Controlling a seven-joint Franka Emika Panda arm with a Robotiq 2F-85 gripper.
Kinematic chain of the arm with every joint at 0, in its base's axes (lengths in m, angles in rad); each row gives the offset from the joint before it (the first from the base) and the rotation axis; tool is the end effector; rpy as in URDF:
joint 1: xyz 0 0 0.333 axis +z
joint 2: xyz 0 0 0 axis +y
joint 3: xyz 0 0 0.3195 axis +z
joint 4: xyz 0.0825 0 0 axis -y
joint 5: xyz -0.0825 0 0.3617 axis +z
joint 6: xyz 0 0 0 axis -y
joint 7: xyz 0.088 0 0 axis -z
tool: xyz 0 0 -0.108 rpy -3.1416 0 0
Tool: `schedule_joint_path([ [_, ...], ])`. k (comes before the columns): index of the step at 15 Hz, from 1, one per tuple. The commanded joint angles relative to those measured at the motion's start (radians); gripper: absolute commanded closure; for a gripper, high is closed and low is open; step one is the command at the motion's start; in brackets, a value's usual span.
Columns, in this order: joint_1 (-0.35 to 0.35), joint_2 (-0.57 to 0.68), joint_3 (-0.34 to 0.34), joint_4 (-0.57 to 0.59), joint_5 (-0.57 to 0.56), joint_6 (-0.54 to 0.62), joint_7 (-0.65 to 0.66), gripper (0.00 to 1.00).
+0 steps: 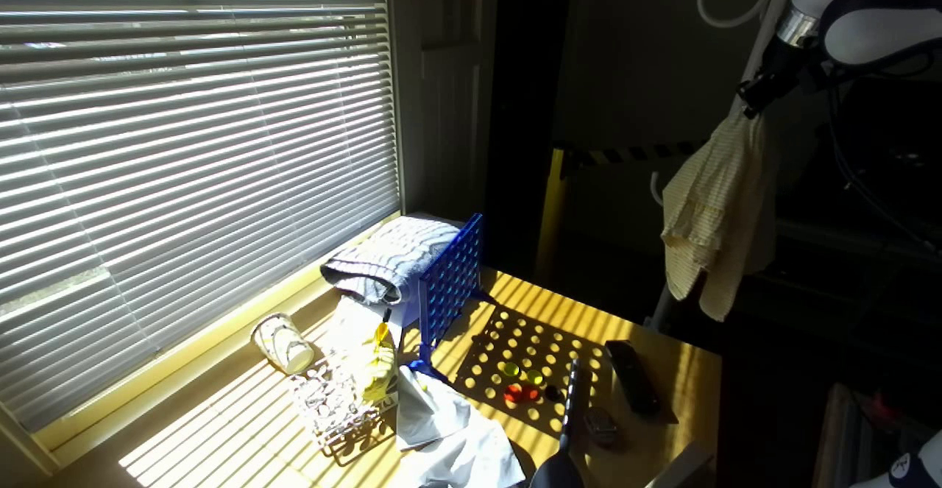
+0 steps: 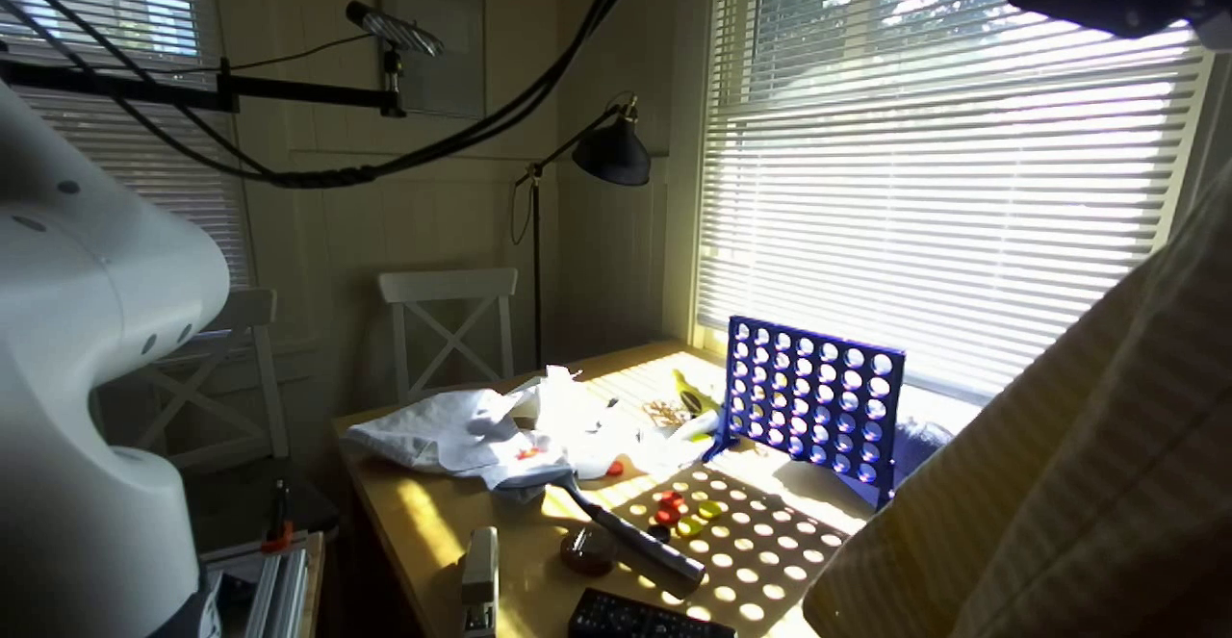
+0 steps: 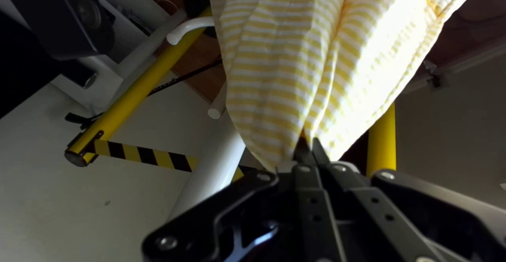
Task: Move the yellow towel to one bottom hook on the stand.
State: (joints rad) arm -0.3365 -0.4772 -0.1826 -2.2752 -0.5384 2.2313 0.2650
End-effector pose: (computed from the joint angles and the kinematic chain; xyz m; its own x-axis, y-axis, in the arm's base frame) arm 0.3555 -0.2368 0.5917 0.8014 -0.3901 0.4534 -0.5542 -0.7693 0.3178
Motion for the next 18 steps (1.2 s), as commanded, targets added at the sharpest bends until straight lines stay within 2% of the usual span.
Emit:
schedule_joint_path([
  [1,-0.012,0.038,0.015,0.011,-0.002,0.019,-0.005,1.00],
  [10,-0.022,0.098,0.010,0.022,-0.020,0.028,0.004,1.00],
  [18,-0.024,0.186,-0.020,0.025,0.006,0.134,0.003,1.00],
])
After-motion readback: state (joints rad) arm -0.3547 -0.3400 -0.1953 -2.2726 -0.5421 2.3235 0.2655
